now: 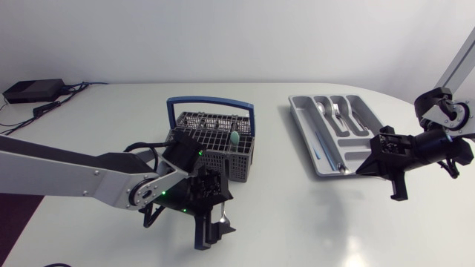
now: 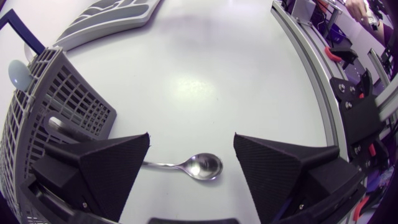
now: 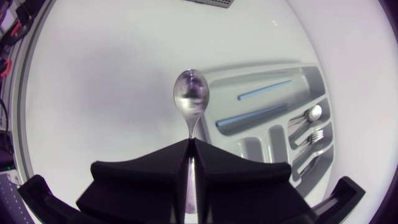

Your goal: Unload the cutlery basket into the drawer organizer.

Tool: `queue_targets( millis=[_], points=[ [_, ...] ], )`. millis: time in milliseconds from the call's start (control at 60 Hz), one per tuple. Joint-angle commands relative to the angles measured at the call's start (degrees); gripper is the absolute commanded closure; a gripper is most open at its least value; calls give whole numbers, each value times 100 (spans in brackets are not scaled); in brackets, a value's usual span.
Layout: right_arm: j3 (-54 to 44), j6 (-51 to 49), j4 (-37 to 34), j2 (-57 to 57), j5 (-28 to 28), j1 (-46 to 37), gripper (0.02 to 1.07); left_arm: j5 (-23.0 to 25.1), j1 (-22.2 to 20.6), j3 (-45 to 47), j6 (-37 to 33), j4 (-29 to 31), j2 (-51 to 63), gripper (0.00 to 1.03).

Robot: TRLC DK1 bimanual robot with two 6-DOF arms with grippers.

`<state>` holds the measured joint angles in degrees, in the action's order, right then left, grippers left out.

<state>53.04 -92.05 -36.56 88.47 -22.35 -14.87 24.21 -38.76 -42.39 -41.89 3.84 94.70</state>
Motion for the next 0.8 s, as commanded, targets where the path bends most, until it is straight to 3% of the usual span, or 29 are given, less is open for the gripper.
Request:
queue_targets(
  millis=[0,350,600,633,717,783],
  points=[
    [330,-630,70,294,-41,-227,101,67,-79,-147,304,-155,260,5],
    [1376,-1280,623,1665,108,-903,101,-135,-360,-155,603,-559,638,5],
    [1332,-1307,1239,2034,328,-824,100,-127,-360,-111,594,-542,682,5],
    [1323,-1263,1256,2034,336,-798,90,-127,-342,-94,594,-533,673,5],
    [1253,-1087,1441,1964,416,-745,49,-135,-307,-94,585,-498,629,5],
    [1244,-867,1485,1867,442,-701,38,-135,-263,-94,594,-480,559,5]
  ],
)
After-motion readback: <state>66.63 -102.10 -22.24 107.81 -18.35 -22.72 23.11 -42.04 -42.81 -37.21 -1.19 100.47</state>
